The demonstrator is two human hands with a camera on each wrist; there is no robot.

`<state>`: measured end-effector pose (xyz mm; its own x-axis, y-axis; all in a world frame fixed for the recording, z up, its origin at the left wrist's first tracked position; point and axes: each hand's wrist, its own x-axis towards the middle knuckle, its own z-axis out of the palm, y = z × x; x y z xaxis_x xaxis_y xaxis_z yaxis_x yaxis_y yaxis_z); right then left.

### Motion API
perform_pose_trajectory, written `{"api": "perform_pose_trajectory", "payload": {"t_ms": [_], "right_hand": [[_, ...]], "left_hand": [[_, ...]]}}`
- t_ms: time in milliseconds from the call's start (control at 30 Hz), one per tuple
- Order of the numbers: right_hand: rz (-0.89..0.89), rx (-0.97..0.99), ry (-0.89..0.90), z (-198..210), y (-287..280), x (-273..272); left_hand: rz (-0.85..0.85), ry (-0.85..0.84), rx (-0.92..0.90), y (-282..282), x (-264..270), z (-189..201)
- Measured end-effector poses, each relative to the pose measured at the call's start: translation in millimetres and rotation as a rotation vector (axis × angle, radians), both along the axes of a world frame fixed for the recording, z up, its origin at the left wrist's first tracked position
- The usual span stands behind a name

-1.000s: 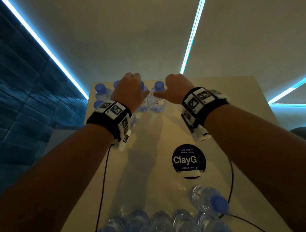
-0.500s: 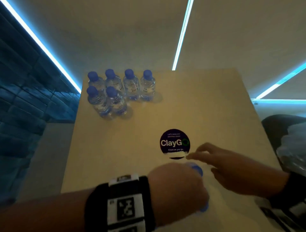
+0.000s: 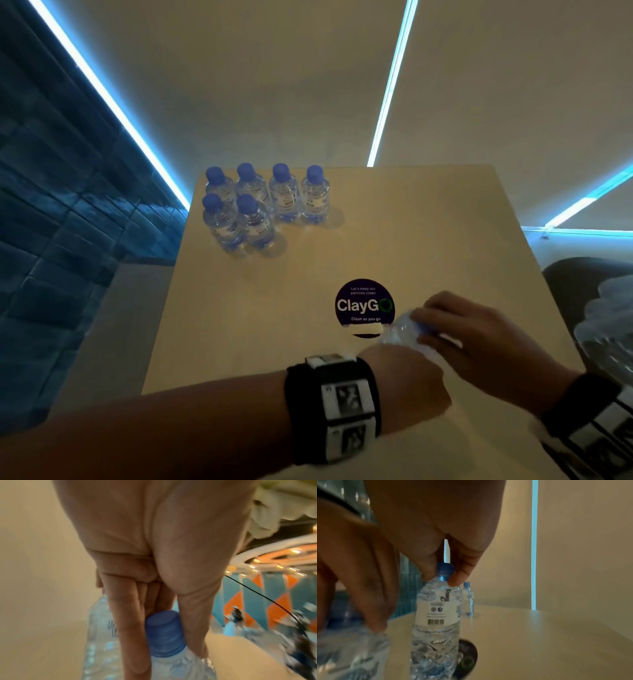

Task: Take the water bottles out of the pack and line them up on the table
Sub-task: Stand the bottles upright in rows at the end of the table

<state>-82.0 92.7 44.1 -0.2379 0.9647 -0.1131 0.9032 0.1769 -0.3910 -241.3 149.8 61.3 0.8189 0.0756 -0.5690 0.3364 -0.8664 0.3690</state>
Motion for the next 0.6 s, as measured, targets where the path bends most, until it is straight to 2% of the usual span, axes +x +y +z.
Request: {"api": "perform_pose_trajectory", "payload": {"t_ms": [33, 100, 200, 267, 400, 500, 600], "right_hand": [[-0.041, 0.052, 0.016, 5.2, 7.1, 3.2], [-0.105, 0.156, 0.033, 17.1, 26.1, 7.6], [-0.168, 0.223, 0.029, 23.9, 62.2, 8.7], [-0.177, 0.238, -0.006, 17.4, 89.5, 3.5], [-0.216, 0.217, -0.008, -9.6, 141.6, -18.9], [-0.253, 0.146, -0.024, -32.6, 171.2, -37.9], [-0.248, 0.117, -0.094, -46.3, 193.4, -53.3]], "left_hand": [[0.128, -0.043, -0.025, 6.3, -0.9, -1.0], [0.202, -0.134, 0.052, 27.2, -10.7, 8.7], [0.244, -0.239, 0.163, 66.2, -26.2, 21.3], [0.23, -0.287, 0.299, 96.1, -35.1, 22.5], [0.357, -0.237, 0.372, 157.6, -53.9, 13.0], [0.468, -0.166, 0.428, 186.0, -63.3, -3.5], [0.507, -0.124, 0.486, 209.5, -68.5, -20.1]]}}
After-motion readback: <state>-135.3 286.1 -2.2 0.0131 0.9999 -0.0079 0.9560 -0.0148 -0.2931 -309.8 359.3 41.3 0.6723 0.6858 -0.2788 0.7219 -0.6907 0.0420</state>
